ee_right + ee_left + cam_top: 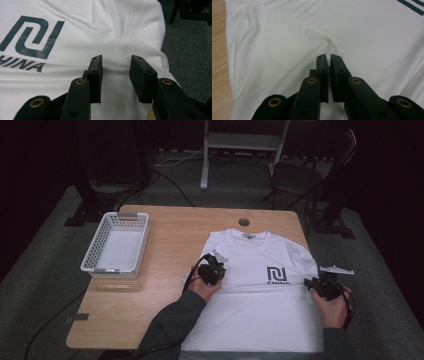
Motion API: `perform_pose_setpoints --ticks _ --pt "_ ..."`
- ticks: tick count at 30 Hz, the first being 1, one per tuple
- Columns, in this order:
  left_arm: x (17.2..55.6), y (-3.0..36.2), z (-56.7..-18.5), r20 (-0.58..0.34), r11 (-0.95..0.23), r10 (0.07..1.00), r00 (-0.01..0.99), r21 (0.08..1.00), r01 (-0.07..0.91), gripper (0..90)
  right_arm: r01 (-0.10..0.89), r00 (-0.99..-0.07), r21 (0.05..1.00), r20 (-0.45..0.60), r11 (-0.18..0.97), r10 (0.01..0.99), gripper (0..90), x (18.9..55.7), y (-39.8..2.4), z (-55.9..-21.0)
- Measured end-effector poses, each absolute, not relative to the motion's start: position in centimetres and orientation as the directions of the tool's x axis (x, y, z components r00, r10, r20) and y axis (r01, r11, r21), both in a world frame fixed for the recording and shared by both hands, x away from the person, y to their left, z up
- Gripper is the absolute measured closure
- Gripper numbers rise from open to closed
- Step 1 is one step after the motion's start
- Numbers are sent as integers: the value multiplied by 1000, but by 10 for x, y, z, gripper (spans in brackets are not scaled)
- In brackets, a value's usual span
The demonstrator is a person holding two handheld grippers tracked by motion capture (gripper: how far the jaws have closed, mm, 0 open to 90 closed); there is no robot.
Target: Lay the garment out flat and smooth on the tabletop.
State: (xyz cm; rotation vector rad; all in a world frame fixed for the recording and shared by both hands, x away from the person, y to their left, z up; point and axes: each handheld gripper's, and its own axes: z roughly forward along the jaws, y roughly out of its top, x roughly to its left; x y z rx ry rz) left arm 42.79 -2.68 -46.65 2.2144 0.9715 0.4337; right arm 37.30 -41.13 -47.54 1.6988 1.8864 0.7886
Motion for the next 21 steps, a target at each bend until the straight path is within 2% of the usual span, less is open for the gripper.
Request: perform_pose_setpoints --ticks 9,21 --pt "431 -17 -465 36 -487 759 650 695 530 868 733 -111 676 4 80 994 584 373 -406 -473" --pt "437 5 -463 31 -452 791 611 702 550 868 709 -137 698 -10 105 990 558 372 -396 -468"
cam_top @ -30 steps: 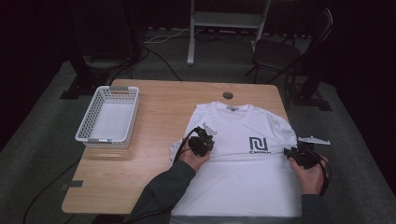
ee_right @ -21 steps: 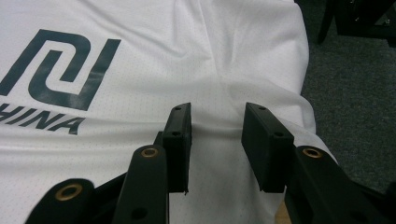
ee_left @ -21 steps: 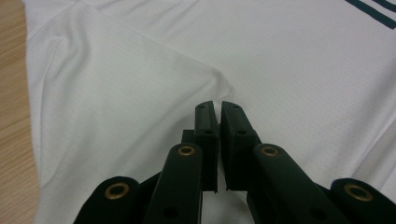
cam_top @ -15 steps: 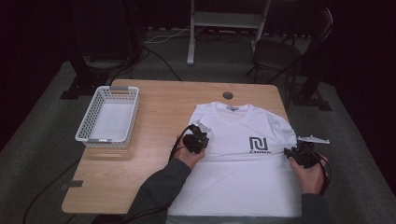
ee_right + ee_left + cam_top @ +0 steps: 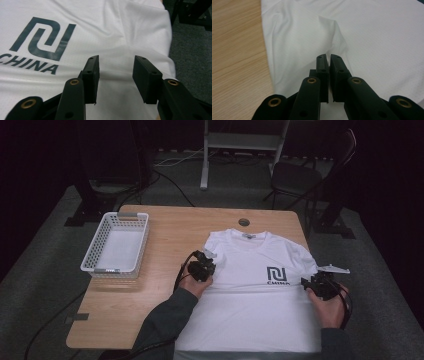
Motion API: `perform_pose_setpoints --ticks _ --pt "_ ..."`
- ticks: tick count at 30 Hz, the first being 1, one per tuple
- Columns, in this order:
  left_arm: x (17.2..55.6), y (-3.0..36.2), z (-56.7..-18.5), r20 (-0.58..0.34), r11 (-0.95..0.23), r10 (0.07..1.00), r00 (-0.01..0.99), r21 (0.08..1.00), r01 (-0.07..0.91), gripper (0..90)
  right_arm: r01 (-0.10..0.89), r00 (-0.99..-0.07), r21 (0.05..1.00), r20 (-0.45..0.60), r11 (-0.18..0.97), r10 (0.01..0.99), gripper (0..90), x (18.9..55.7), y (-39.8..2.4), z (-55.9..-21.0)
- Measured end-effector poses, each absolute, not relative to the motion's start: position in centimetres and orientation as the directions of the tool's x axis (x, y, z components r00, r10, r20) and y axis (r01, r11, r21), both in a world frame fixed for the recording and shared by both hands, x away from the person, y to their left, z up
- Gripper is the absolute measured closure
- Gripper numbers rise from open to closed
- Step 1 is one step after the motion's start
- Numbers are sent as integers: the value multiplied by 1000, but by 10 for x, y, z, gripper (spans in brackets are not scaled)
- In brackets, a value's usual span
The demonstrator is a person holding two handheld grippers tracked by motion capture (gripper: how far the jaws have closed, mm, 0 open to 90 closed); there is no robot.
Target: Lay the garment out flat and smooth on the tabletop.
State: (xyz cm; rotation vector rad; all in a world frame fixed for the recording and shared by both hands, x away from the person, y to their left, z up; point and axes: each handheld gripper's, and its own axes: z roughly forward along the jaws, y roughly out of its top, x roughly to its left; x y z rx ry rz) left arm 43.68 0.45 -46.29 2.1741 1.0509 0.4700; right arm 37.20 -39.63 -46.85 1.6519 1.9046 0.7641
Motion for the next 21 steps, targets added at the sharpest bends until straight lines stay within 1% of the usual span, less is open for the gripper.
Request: perform_pose_setpoints --ticks 11,15,21 --pt "440 26 -463 20 -415 823 567 704 576 868 707 -153 695 -26 128 988 534 374 -389 -476" --pt "440 32 -464 22 -408 830 558 705 580 869 709 -153 697 4 107 988 530 374 -392 -476" --pt "440 42 -463 12 -384 844 536 711 588 869 708 -154 698 5 107 988 530 374 -393 -477"
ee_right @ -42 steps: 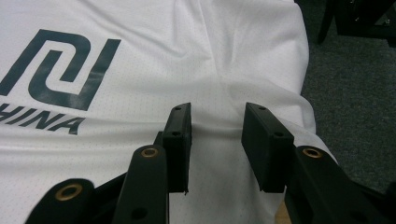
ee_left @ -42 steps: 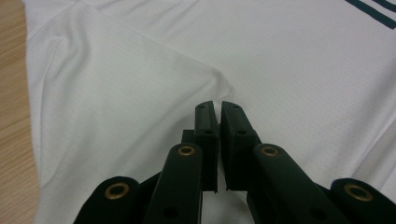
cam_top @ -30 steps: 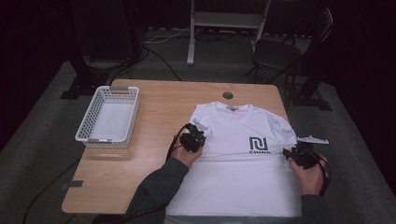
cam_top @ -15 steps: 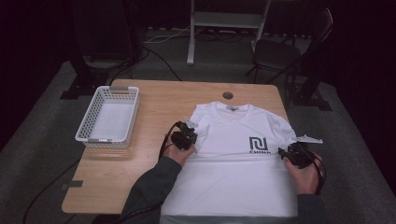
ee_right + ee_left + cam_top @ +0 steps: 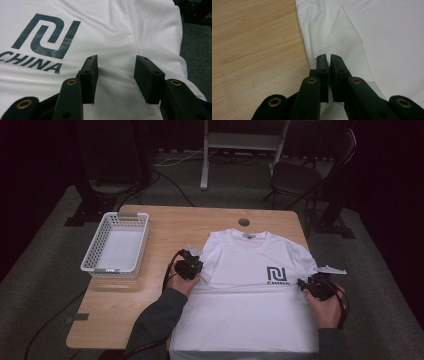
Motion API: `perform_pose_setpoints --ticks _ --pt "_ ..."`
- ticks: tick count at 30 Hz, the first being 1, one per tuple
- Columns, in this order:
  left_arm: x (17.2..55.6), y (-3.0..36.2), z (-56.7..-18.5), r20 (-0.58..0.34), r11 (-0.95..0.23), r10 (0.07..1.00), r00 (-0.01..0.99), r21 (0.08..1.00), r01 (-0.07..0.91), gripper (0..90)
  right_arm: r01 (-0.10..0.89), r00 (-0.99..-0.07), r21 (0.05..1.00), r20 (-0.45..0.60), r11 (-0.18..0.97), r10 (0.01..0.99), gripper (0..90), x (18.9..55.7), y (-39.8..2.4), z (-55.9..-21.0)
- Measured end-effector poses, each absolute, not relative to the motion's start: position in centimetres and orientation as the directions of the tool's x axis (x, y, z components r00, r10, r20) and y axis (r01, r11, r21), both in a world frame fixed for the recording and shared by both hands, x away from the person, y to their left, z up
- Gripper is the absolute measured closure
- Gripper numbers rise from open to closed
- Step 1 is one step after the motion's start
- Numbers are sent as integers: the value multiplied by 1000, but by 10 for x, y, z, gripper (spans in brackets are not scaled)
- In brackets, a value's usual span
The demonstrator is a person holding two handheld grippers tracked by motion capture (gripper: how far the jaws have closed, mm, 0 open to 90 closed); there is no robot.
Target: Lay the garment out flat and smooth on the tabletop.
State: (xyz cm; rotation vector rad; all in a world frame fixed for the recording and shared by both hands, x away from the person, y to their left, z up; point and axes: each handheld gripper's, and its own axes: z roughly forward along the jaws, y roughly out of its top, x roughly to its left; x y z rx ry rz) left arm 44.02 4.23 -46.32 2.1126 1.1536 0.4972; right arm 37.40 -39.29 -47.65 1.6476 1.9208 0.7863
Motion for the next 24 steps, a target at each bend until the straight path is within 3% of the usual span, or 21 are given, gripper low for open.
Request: perform_pose_setpoints --ticks 24 --pt "439 86 -456 -12 -288 894 448 751 594 868 706 -154 700 7 105 988 530 374 -393 -477"
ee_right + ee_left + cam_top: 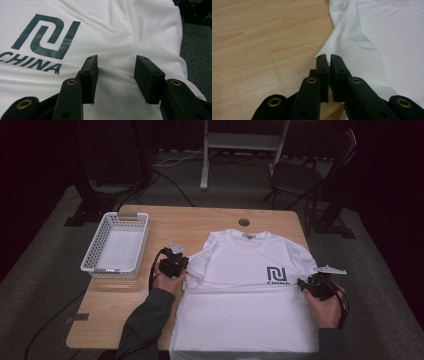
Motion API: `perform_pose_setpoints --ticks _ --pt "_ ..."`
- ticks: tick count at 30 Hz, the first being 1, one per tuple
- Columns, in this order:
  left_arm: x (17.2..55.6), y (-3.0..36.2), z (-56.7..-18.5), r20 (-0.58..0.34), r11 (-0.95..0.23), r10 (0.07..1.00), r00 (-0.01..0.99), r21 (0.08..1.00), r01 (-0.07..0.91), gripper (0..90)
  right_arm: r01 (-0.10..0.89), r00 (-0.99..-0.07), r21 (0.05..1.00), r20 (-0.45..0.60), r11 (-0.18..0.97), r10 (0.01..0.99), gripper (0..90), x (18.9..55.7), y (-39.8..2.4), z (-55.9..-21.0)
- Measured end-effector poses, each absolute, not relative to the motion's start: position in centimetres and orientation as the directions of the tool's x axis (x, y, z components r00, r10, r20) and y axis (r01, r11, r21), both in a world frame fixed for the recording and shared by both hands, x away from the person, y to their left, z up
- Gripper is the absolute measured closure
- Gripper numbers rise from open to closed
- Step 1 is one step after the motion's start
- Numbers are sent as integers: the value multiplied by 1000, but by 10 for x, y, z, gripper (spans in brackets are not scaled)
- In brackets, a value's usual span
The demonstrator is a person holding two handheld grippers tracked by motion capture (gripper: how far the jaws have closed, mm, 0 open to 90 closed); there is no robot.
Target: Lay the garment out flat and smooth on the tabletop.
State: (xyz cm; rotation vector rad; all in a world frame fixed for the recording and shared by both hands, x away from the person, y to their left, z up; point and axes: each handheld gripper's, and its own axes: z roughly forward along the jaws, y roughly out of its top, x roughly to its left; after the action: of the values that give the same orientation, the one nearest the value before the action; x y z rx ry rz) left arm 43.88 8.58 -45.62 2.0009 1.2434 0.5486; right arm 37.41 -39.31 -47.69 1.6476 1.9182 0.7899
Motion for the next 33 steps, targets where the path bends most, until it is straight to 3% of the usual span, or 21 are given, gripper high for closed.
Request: perform_pose_setpoints --ticks 22,33 --pt "442 118 -456 -23 -230 927 375 754 615 868 700 -154 706 6 105 988 529 373 -393 -478" --pt "442 133 -448 25 -206 957 290 765 611 868 701 -155 705 6 105 988 529 373 -393 -477"
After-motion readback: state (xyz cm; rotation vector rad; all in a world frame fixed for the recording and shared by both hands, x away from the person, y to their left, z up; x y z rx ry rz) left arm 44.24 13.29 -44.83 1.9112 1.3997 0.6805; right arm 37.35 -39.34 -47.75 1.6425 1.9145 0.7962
